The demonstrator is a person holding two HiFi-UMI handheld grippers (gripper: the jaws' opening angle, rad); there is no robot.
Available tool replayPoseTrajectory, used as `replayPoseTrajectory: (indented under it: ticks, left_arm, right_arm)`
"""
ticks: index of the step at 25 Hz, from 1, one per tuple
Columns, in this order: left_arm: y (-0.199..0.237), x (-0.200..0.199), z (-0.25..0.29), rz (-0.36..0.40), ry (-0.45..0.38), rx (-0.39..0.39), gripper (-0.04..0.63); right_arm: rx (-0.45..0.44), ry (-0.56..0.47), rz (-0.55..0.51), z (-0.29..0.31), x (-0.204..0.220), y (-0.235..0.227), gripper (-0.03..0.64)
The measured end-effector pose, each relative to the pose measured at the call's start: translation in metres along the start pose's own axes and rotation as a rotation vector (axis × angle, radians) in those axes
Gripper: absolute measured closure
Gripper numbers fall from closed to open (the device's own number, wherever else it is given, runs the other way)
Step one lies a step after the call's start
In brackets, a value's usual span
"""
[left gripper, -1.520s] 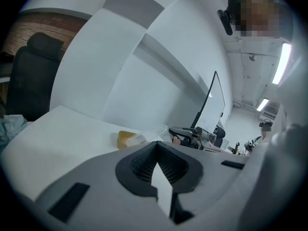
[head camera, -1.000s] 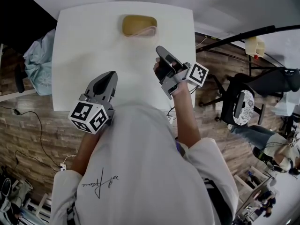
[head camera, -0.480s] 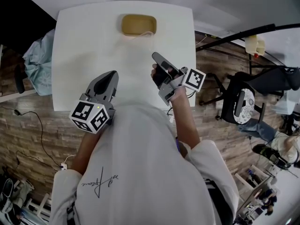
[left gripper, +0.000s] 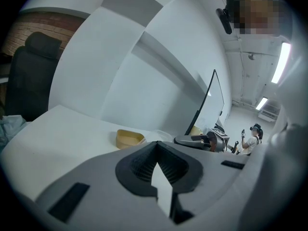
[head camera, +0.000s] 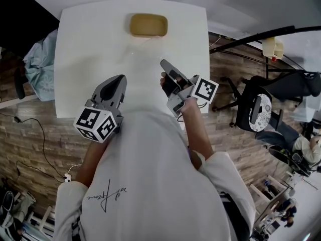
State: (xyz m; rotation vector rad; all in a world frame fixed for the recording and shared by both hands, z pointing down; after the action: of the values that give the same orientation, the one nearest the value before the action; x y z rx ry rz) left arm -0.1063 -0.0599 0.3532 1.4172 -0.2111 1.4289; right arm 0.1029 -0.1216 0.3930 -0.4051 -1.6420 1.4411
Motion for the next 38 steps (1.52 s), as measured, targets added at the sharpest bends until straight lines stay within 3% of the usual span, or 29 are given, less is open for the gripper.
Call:
replayPoseTrajectory:
  ticks: [7,13,24,38]
  left_arm:
    - [0.007,-0.003,-0.003,-0.006,-0.028,-0.039,0.589]
    - [0.007,-0.001,-0.003,-0.014,-0.019,-0.036,0.589]
    - [0.007,-0.001,-0.002,-0.008,-0.003,-0.038,0.589]
    - [0.003,-0.003,0.000,-0.001,0.006,-0.032,0.589]
  right_arm:
    - [0.014,0.011,-0.100,0.002,0.008,0.020,0.606]
    - [0.062,0.043,-0.238,0.003,0.016,0.031,0.606]
    - [0.138,0.087,-0.386,-0.006,0.018,0.033,0.606]
    - [0.085,0.099,-0.377,-0.006,0.018,0.041,0.606]
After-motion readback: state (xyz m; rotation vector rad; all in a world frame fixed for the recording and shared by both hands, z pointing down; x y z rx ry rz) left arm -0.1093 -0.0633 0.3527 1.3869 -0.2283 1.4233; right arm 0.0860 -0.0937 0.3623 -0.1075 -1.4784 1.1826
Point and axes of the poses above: the fingertips, and each gripper's own axes: z forward along the fingers, y to its left, x out of its underside, the point moved 6 cm from there along -z, backward along the fingers, and after that the axes turned 6 degrees about -z, right-handed, at the moved point
